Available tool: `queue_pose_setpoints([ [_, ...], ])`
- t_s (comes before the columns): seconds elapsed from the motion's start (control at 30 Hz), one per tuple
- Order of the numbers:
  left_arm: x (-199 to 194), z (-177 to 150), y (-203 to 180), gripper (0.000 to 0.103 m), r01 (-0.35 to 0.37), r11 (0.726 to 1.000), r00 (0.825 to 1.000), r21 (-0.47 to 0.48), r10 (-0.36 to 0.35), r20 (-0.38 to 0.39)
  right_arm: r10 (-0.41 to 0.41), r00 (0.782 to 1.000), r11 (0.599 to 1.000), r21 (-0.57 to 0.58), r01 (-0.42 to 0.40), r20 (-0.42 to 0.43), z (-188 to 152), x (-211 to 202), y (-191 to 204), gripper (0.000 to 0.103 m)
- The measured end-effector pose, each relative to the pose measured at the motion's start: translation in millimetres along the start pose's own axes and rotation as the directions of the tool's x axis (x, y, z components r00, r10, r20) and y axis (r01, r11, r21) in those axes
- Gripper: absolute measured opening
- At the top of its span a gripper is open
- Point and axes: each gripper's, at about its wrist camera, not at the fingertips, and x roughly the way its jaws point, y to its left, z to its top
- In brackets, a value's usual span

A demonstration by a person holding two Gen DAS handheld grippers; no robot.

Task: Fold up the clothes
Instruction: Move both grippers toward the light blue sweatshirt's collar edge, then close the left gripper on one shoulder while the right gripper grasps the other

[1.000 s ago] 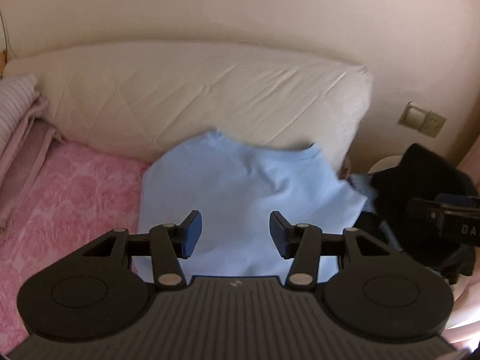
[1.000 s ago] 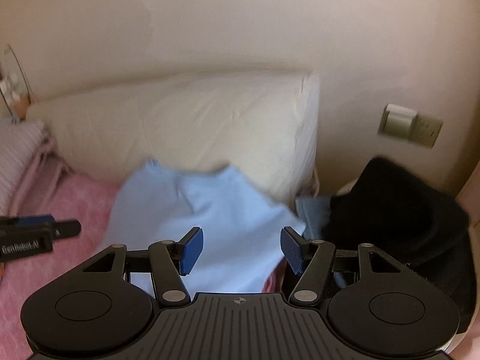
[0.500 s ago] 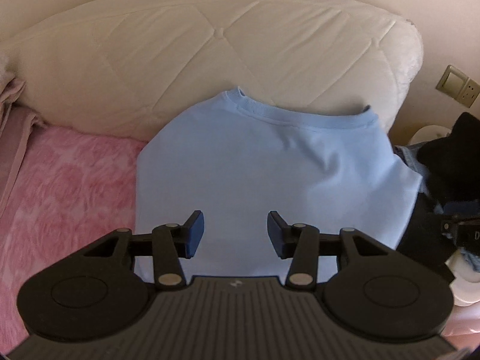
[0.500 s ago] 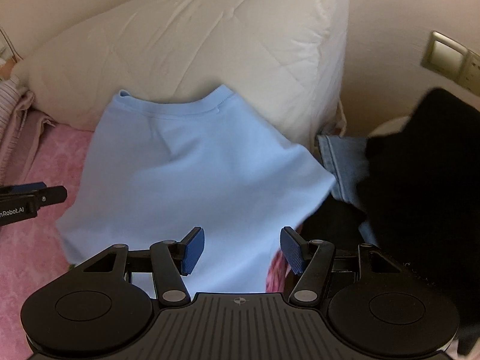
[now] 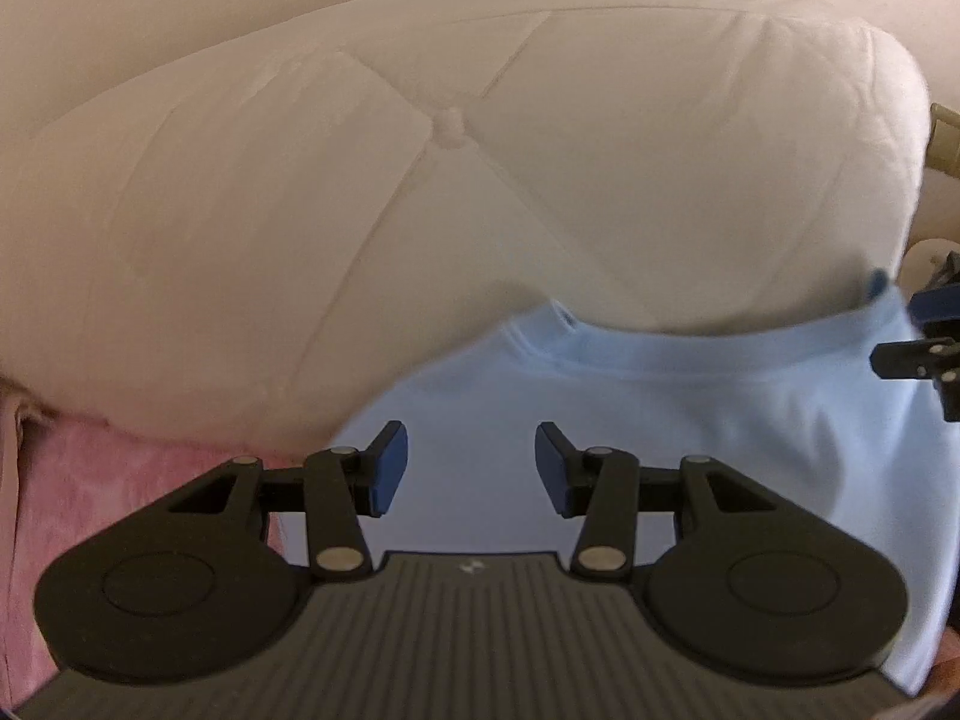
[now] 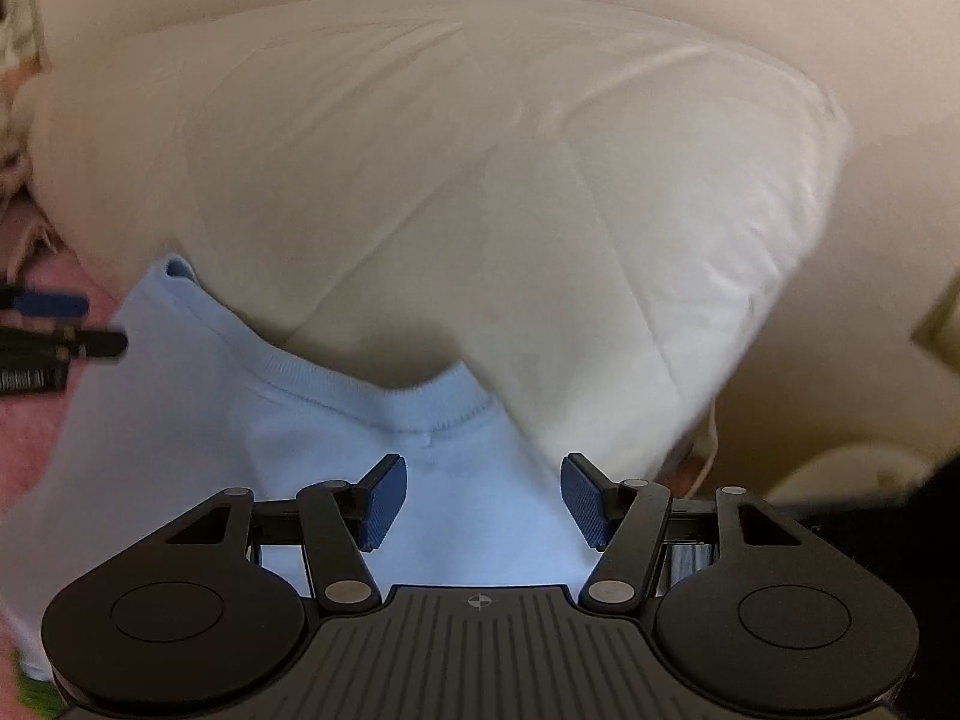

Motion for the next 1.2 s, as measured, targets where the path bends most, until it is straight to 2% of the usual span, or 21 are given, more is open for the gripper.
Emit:
queue_pose_setpoints([
  [0.23,35,2,9,0.043,0.043,0.991,0.999,0.128,-0.046,0.023,-0.016,1.000,0.996,-0.093,0.016,0.002,-2,16,4,0.061],
  [0.43,52,0,14,0.050,0.061,0.981,0.998,0.185,-0.066,0.022,-0.023,1.000,0.989,-0.146,0.022,-0.004,-5,17,6,0.060],
  [0.47,52,0,13,0.050,0.062,0.979,0.997,0.197,-0.068,0.025,-0.025,1.000,0.989,-0.143,0.025,-0.002,-5,15,5,0.046],
  [0.5,53,-1,12,0.049,0.060,0.975,0.997,0.214,-0.067,0.026,-0.027,1.000,0.989,-0.143,0.026,-0.005,-5,14,4,0.037],
  [0.53,52,-3,8,0.044,0.053,0.969,0.998,0.241,-0.061,0.026,-0.027,1.000,0.990,-0.142,0.026,-0.011,-5,13,3,0.023],
  [0.57,52,-4,5,0.029,0.046,0.962,0.998,0.268,-0.054,0.026,-0.028,1.000,0.989,-0.145,0.026,-0.012,-4,10,3,0.010],
  [0.6,51,-5,3,0.020,0.041,0.957,0.998,0.286,-0.050,0.023,-0.029,1.000,0.988,-0.149,0.028,-0.009,-4,7,2,0.005],
  [0.63,49,-5,3,0.006,0.045,0.958,0.999,0.284,-0.050,0.013,-0.028,1.000,0.988,-0.153,0.027,0.000,-2,3,1,0.004],
  [0.77,19,-6,11,0.005,0.047,0.981,0.998,0.188,-0.055,0.040,-0.013,0.997,0.987,-0.159,0.026,0.079,5,-29,-1,0.002],
  [0.87,-22,-10,20,0.005,0.040,0.995,0.994,0.094,-0.049,0.093,0.007,0.991,0.990,-0.144,0.012,0.136,14,-60,-2,0.002],
  [0.97,-81,-27,39,0.004,0.033,0.999,0.989,-0.034,-0.028,0.146,0.046,0.979,0.990,-0.139,-0.018,0.201,25,-96,2,0.002],
  [1.1,-173,-55,63,0.004,-0.008,0.979,0.978,-0.206,0.051,0.204,0.136,0.946,0.981,-0.173,-0.087,0.296,40,-149,22,0.002],
  [1.2,-248,-78,75,0.004,-0.040,0.943,0.958,-0.330,0.130,0.256,0.226,0.902,0.964,-0.218,-0.152,0.368,49,-199,45,0.002],
])
